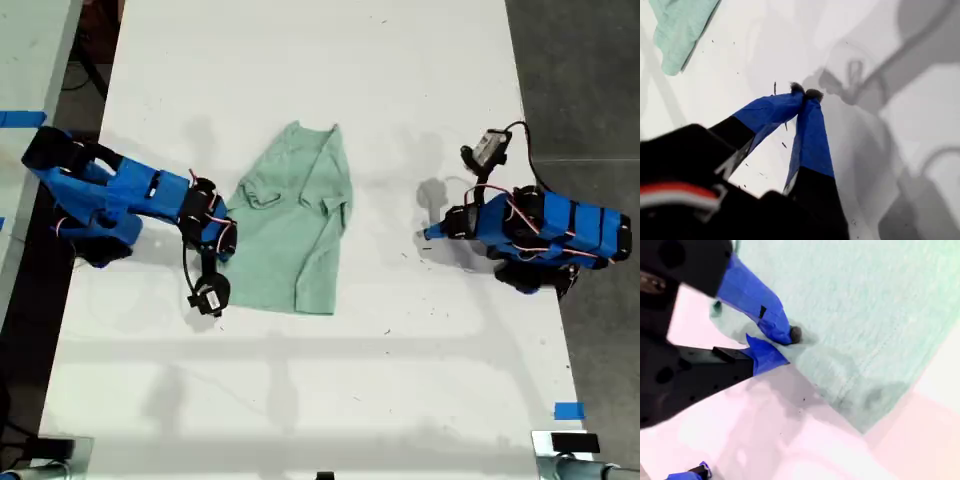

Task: Fold t shirt

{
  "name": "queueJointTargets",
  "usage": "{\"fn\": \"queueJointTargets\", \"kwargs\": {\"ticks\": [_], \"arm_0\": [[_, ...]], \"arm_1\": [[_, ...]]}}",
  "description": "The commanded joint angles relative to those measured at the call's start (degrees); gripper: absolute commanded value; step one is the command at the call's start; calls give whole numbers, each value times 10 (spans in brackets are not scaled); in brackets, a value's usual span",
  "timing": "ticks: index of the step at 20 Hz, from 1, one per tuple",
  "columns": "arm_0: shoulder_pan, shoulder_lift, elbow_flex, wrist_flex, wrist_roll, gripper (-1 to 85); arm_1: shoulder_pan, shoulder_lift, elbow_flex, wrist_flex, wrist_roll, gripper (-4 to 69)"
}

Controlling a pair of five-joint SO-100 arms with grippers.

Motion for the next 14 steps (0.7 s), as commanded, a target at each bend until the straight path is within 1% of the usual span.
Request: {"fn": "queueJointTargets", "kwargs": {"ticks": [1, 4, 7, 9, 13, 14], "arm_0": [[-14, -46, -198, 96, 30, -1], [-44, -175, -335, 99, 98, -1], [-51, -331, -508, 99, 144, -1], [-52, -374, -551, 92, 149, -1], [-53, -359, -551, 65, 156, -1], [-54, -357, -551, 54, 164, 59]], "arm_1": [[2, 3, 7, 5, -2, 5], [2, 3, 7, 5, -4, 5], [2, 3, 7, 5, -4, 5], [2, 3, 7, 5, -4, 5], [4, 3, 7, 5, -5, 5], [4, 3, 7, 5, -5, 5]]}}
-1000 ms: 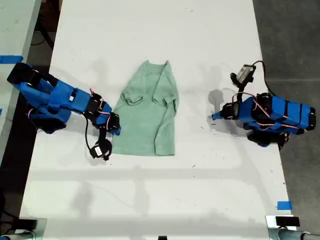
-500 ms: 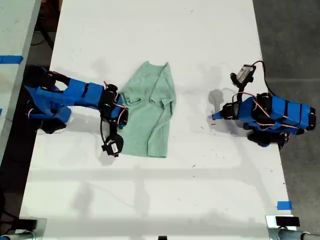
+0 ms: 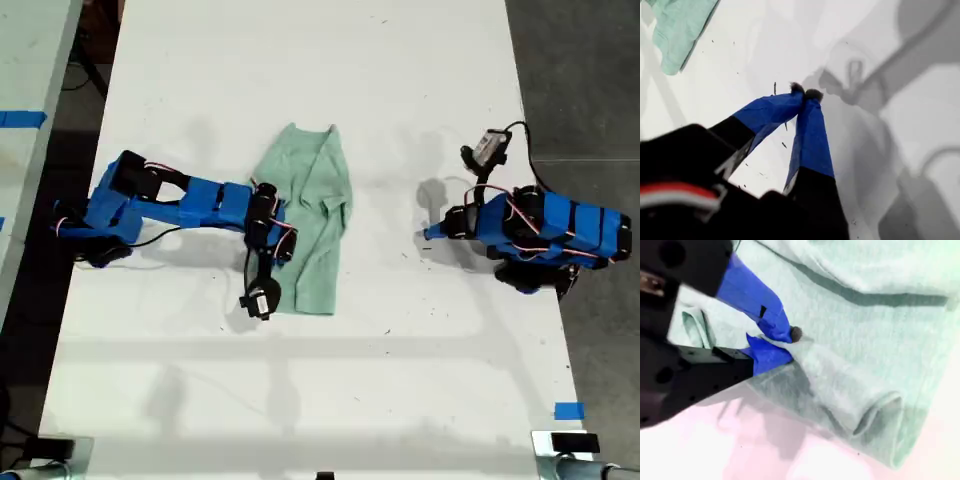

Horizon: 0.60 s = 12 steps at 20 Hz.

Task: Fold t shirt

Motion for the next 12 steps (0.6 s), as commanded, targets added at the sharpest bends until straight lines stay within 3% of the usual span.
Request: {"fn": "queueJointTargets", "kwargs": {"ticks": [1, 4, 6, 9, 12], "arm_0": [[-10, 29, -34, -29, 23, 107], [-11, 36, -34, -63, 40, 198], [-13, 35, -34, -72, 52, 311], [-10, 43, -32, -66, 49, 289], [-7, 156, 43, 10, -39, 278]], "arm_1": [[4, 3, 7, 5, -5, 5], [4, 3, 7, 5, -5, 5], [4, 3, 7, 5, -5, 5], [4, 3, 7, 5, -5, 5], [4, 3, 7, 5, -5, 5]]}}
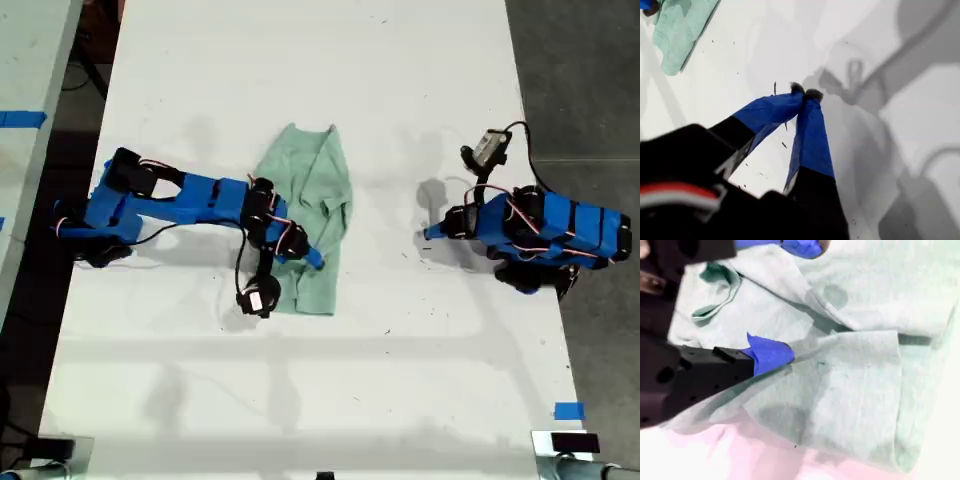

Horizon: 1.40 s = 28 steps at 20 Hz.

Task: Fold t shirt

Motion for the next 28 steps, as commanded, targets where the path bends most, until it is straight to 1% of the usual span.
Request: {"fn": "queueJointTargets", "kwargs": {"ticks": [1, 3, 5, 6, 7, 8, 10, 11, 12, 13, 14, 15, 16, 17, 18, 19, 21, 23, 28], "arm_0": [[-7, 178, 87, 57, -95, 277], [-11, 350, 251, 55, -180, 277], [-4, 517, 404, 48, -248, 275], [1, 590, 482, 40, -275, 217], [3, 660, 560, 16, -287, 98], [-3, 730, 648, -24, -286, 34], [-41, 897, 853, -155, -225, 26], [-69, 1018, 965, -216, -190, 12], [-98, 1172, 1070, -235, -163, -1], [-134, 1337, 1150, -220, -110, -1], [-165, 1397, 1187, -206, -76, -1], [-174, 1359, 1201, -236, -50, -1], [-185, 1371, 1214, -240, -27, -1], [-193, 1396, 1216, -231, -3, -1], [-211, 1396, 1213, -235, 33, -1], [-233, 1396, 1216, -238, 62, -1], [-310, 1396, 1228, -229, 126, -1], [-339, 1395, 1224, -229, 147, -1], [-321, 1395, 1223, -229, 143, -1]], "arm_1": [[4, 3, 7, 5, -5, 5], [4, 3, 7, 5, -5, 5], [4, 3, 7, 5, -5, 5], [4, 3, 7, 5, -5, 5], [4, 3, 7, 5, -6, 5], [5, 3, 7, 5, -6, 5], [5, 3, 7, 5, -6, 5], [5, 3, 7, 5, -7, 5], [5, 3, 7, 5, -7, 5], [5, 3, 7, 5, -7, 5], [5, 3, 7, 5, -8, 5], [7, 3, 7, 5, -9, 5], [9, 3, 7, 5, -10, 5], [9, 3, 7, 5, -11, 5], [9, 3, 7, 5, -10, 5], [7, 3, 7, 5, -7, 5], [6, 3, 7, 5, -6, 5], [4, 3, 7, 5, -3, 5], [1, 3, 7, 5, -1, 5]]}}
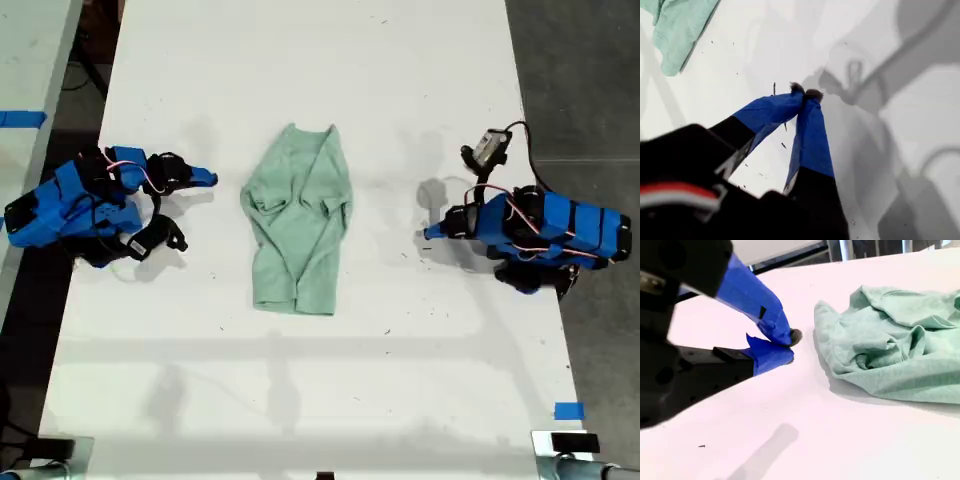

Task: Fold t shirt

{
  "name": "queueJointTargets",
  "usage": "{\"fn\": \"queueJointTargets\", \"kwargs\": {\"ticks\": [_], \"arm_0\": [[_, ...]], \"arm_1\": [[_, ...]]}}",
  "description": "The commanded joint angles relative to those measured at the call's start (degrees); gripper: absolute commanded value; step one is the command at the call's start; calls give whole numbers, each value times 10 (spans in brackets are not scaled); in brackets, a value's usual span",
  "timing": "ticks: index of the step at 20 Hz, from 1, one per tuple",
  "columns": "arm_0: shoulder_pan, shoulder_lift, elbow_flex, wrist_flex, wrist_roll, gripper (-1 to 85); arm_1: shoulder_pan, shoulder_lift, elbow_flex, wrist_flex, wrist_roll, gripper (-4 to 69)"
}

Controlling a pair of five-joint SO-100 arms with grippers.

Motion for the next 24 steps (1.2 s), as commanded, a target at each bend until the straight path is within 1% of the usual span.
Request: {"fn": "queueJointTargets", "kwargs": {"ticks": [1, 2, 4, 5, 10, 14, 19, 24], "arm_0": [[-4, 4, 5, -3, 0, -1], [-9, 4, 5, -3, 0, -1], [-6, 4, 5, -4, 4, 68], [11, 4, 4, -4, 4, 84], [148, 4, 4, -4, 4, 84], [222, 4, 4, -4, 4, 84], [271, 4, 4, -4, 4, 84], [278, 4, 4, -4, 4, 84]], "arm_1": [[-1, 3, 7, 5, 1, 5], [-1, 3, 7, 5, 1, 5], [-1, 3, 7, 5, 0, 5], [0, 3, 7, 5, -2, 5], [7, 3, 7, 5, -5, 5], [4, 3, 7, 5, -3, 5], [3, 3, 7, 5, -3, 5], [4, 3, 7, 5, -3, 5]]}}
